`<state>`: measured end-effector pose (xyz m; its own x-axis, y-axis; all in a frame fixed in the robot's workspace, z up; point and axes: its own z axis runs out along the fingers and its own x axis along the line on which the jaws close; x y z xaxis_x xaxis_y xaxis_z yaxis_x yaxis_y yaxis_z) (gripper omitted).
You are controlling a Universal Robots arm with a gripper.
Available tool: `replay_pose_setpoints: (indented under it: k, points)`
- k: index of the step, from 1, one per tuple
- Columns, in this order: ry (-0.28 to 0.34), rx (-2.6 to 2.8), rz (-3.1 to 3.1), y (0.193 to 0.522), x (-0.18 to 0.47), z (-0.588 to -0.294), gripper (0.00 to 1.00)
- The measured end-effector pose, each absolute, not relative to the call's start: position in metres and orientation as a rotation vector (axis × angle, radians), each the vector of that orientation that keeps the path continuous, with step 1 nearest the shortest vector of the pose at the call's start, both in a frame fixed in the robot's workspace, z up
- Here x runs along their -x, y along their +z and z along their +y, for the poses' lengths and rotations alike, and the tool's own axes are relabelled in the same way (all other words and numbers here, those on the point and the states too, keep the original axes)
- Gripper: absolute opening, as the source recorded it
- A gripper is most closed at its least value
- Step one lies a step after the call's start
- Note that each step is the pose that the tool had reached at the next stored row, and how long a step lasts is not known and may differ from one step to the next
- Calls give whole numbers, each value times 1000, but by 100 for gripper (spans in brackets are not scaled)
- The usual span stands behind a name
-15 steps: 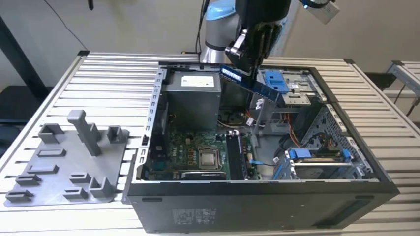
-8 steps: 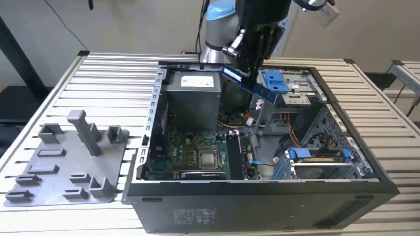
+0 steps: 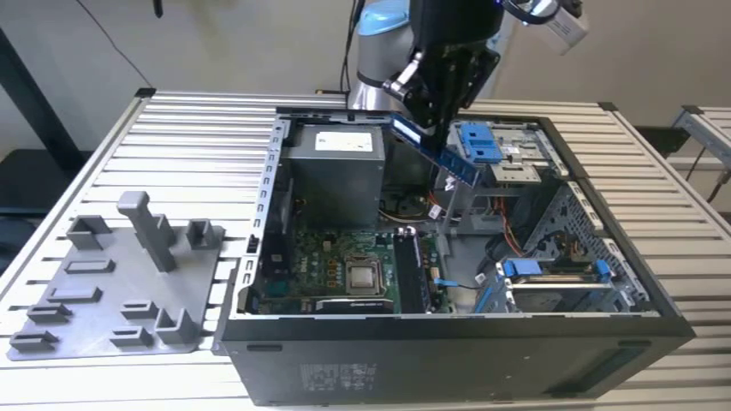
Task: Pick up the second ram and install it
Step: 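Insert the second ram into the second slot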
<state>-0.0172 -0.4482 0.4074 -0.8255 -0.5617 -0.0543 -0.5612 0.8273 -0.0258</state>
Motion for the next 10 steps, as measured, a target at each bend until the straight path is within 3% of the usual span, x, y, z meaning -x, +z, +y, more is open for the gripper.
replay_pose_setpoints:
  k: [10]
  points:
    - [-25,696,3005,405,17,-448,14]
